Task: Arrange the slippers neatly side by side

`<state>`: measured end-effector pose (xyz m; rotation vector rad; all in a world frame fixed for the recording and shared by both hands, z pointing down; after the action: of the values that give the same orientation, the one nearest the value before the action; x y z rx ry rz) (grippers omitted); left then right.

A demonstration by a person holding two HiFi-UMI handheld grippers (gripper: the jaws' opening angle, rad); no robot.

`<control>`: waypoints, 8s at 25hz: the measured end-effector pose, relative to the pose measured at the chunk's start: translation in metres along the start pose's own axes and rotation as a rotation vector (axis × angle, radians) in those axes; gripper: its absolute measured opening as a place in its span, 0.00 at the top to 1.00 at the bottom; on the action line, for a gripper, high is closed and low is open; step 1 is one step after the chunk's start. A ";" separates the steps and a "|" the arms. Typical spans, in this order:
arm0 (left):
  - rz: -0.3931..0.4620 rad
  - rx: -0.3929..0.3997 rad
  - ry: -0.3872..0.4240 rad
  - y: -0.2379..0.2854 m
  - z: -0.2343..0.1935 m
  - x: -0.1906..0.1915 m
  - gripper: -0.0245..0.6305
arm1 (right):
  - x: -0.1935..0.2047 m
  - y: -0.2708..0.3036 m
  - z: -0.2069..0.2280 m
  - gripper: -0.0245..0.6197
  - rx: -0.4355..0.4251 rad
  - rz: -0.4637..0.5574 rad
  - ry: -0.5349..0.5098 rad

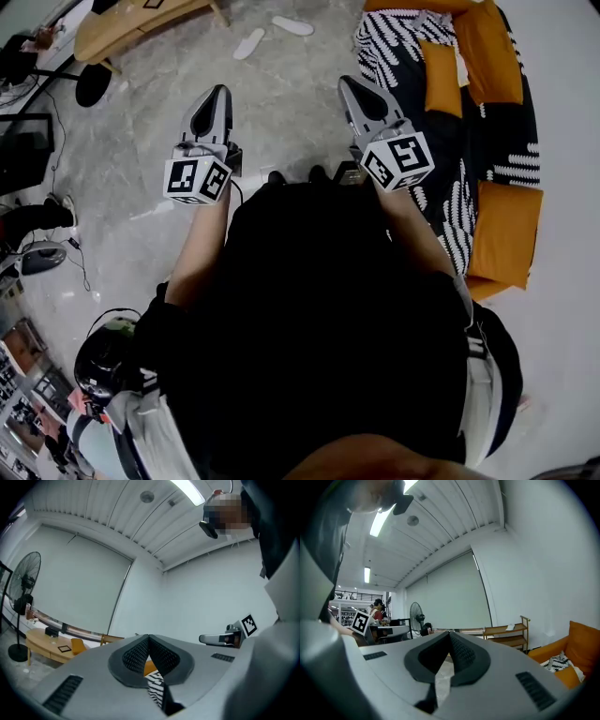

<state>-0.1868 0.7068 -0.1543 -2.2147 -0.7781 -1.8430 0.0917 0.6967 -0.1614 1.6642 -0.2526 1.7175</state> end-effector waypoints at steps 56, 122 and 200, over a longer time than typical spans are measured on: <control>-0.050 0.047 -0.083 0.260 -0.166 -0.043 0.94 | -0.078 0.238 0.170 0.91 0.071 -0.057 -0.053; -0.238 -0.240 -0.131 0.565 -0.429 0.021 0.94 | -0.032 0.620 0.424 0.91 0.049 -0.352 0.319; -0.608 0.058 0.030 0.733 -0.518 0.488 0.94 | 0.660 0.845 0.517 0.86 0.429 -0.500 1.950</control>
<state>-0.2331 -0.0033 0.5790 -2.0483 -1.6135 -2.0405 0.0488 0.0124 0.8121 -0.3299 1.3217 2.1627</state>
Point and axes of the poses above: the fingertips, and each gripper's own axes: y forward along the fingers, z to its right, x out of its underside, the point moved 7 cm from there along -y, backward along the fingers, and after that the axes turned 13 degrees about -z, right-handed, at the moved point
